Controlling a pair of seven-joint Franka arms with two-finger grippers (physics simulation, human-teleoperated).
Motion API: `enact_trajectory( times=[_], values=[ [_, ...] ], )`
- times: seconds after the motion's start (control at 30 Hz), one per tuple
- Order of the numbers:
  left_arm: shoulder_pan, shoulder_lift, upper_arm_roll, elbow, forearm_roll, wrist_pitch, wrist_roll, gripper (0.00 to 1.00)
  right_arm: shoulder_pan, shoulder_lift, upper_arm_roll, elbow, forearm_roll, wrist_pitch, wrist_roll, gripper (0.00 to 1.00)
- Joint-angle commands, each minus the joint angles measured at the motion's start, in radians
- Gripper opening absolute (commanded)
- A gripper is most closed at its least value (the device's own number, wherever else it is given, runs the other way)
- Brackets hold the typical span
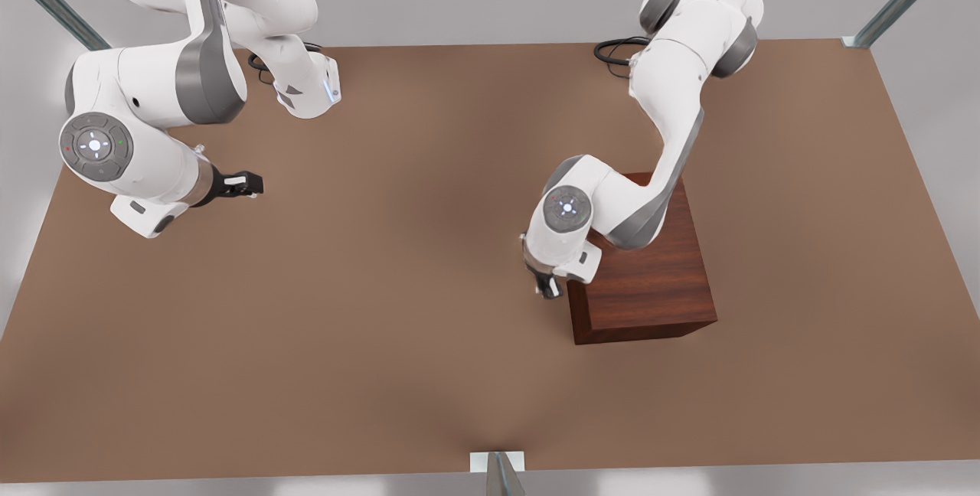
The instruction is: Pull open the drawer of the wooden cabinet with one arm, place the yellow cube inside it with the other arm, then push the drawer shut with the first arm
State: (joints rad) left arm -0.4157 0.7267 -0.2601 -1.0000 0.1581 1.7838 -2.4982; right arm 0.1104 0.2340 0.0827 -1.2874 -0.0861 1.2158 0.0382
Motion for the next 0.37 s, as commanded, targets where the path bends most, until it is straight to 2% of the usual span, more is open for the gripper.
enact_trajectory(
  times=[0.0,0.03,0.1,0.13,0.17,0.2,0.23,0.27,0.33],
  values=[
    [0.053,-0.044,-0.002,0.112,-0.025,-0.489,1.605,1.0,0.0,-0.002,0.0,0.0,0.0,0.002,0.003,1.0],
    [0.153,-0.095,-0.001,0.132,-0.011,-0.616,1.838,1.0,0.0,-0.007,-0.003,-0.001,-0.006,0.004,0.006,1.0],
    [0.242,-0.168,-0.008,0.136,0.018,-0.701,2.232,1.0,0.005,-0.013,-0.003,-0.003,-0.035,0.008,0.022,1.0],
    [0.337,-0.24,-0.002,0.048,0.024,-0.707,2.729,1.0,0.005,-0.018,-0.006,-0.006,-0.046,0.01,0.025,1.0],
    [0.406,-0.383,-0.031,-0.17,0.094,-0.537,2.997,1.0,0.005,-0.022,-0.008,-0.007,-0.05,0.01,0.023,1.0],
    [0.399,-0.453,-0.031,-0.265,0.062,-0.456,2.791,1.0,0.005,-0.027,-0.009,-0.009,-0.052,0.01,0.023,1.0],
    [0.39,-0.461,-0.03,-0.258,-0.003,-0.461,2.647,1.0,0.005,-0.032,-0.017,-0.012,-0.053,0.01,0.023,1.0],
    [0.345,-0.463,-0.011,-0.24,-0.003,-0.478,2.644,1.0,0.005,-0.033,-0.017,-0.012,-0.052,0.008,0.023,1.0],
    [0.347,-0.469,-0.014,-0.22,-0.008,-0.503,2.641,1.0,0.005,-0.033,-0.024,-0.013,-0.049,0.01,0.022,1.0]
  ],
)
